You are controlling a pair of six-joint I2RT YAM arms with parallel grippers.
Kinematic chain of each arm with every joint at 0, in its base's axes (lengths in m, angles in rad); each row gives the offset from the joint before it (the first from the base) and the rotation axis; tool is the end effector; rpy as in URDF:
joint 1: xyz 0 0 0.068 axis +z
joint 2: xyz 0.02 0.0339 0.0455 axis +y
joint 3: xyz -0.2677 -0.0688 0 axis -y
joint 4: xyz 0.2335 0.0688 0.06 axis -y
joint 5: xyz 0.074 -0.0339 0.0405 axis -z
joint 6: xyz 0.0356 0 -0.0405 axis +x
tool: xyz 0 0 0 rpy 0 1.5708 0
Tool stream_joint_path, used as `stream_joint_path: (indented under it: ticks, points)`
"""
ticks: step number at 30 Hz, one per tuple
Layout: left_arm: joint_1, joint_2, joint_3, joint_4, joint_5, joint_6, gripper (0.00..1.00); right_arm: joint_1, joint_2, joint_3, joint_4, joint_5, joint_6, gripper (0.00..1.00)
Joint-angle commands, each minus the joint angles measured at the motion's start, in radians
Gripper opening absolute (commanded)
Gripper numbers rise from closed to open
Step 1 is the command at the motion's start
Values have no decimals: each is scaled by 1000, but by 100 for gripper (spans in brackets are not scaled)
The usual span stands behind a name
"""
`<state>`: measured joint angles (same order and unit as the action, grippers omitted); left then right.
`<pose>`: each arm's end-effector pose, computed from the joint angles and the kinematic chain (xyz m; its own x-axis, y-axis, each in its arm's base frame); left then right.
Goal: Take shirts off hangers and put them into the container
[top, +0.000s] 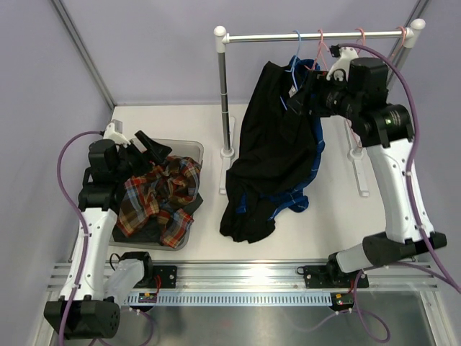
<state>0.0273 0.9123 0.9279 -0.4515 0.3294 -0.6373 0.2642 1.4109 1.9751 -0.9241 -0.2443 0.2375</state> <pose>0.1866 -0.0064 0.3434 -0.4983 -0.5769 -0.6473 -0.0363 0.7598 -0.6492 0.2335 0.0721 0.5151 -0.4414 0.1171 -0.8896 -0.3787 0.8745 0.3030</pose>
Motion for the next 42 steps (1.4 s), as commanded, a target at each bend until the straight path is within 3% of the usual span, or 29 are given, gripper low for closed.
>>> stream_joint_path:
  ticks: [1,6,8,10,14,18,21,23,26,34,37,42]
  points:
    - [-1,-42,66,0,74,47,91,27,87,88,28,40,-53,74]
    - [-32,-63,95,134,282,79,95,84,163,94,25,202,-127,68]
    - [-90,-52,155,140,326,114,94,108,166,64,34,240,-142,46]
    - [-188,0,222,81,278,198,91,159,146,19,65,338,-162,25]
    - [-378,157,443,-22,197,303,90,225,125,16,93,410,-205,27]
    - [-515,260,509,-38,50,332,89,230,164,155,39,433,-224,28]
    - [-602,278,496,-20,-38,334,89,233,200,280,-22,457,-265,17]
    - [-641,278,483,0,-65,326,89,233,220,346,-48,482,-289,0]
    - [-681,274,471,10,-87,321,89,234,241,444,-67,475,-299,0]
    - [-796,258,583,-12,-151,381,89,234,197,453,-65,395,-259,0]
    - [-803,286,666,-25,-159,413,89,244,110,328,-61,332,-199,0]
    - [-805,428,958,-133,-161,487,89,251,-88,-23,36,160,-86,0]
